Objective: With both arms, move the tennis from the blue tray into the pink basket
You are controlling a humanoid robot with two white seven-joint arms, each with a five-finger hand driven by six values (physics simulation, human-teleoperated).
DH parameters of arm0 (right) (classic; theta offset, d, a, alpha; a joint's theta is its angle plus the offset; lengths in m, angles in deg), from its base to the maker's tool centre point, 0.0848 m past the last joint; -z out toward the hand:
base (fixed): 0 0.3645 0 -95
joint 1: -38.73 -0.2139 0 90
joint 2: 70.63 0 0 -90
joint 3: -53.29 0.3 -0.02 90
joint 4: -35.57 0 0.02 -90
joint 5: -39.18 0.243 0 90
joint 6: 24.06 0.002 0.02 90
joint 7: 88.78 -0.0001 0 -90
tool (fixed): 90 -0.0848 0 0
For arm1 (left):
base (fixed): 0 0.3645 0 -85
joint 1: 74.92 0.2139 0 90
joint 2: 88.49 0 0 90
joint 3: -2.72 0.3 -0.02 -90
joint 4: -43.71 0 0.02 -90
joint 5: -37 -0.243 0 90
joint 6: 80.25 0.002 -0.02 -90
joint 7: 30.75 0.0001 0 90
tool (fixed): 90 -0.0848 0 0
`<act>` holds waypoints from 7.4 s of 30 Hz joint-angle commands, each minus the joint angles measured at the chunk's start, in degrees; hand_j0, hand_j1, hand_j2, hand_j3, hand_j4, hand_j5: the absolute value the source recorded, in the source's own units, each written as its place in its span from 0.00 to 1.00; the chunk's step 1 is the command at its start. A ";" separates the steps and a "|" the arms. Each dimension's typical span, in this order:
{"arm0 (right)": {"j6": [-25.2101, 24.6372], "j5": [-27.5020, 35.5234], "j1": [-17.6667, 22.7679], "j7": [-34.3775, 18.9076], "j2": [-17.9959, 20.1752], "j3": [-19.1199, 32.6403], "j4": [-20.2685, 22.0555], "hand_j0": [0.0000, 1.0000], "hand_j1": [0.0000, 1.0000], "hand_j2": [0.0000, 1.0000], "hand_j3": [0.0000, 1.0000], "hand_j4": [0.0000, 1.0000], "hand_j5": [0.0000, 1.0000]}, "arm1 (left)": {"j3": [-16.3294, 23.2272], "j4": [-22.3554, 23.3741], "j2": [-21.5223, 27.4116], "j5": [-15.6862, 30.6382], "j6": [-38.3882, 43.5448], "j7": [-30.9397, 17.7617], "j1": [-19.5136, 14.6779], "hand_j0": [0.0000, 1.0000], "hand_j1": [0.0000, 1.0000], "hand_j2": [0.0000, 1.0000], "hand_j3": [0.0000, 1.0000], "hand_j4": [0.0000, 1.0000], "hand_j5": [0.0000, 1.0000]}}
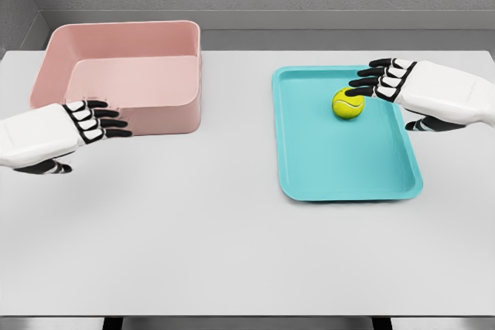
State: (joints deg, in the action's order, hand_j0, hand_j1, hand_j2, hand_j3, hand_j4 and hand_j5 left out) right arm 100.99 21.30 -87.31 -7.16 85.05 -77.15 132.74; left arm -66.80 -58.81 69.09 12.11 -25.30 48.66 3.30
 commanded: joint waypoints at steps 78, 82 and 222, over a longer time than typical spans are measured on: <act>-0.05 -1.46 -24.43 -26.62 -37.46 -14.67 -57.18 0.77 0.77 0.77 0.77 0.77 0.77 | 4.14 -0.05 3.08 -4.47 0.05 -10.42 0.70 1.00 1.00 1.00 1.00 1.00 1.00; -0.05 -1.46 -24.43 -26.62 -37.46 -14.76 -57.18 0.70 0.70 0.70 0.70 0.70 0.70 | 4.14 0.22 3.08 -4.47 0.05 -10.33 0.62 1.00 1.00 1.00 1.00 1.00 1.00; -0.05 -10.95 -17.05 -26.62 -62.16 -20.29 -31.60 0.97 0.97 0.97 0.97 0.97 0.97 | 4.05 7.25 3.08 4.85 0.05 -10.06 0.00 1.00 1.00 1.00 1.00 1.00 1.00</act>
State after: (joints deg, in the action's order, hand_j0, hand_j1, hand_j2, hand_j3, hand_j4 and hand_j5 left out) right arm 101.10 10.06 -104.36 -33.80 22.89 -97.59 101.14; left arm -62.75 -51.56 72.08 16.65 -25.33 38.58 3.30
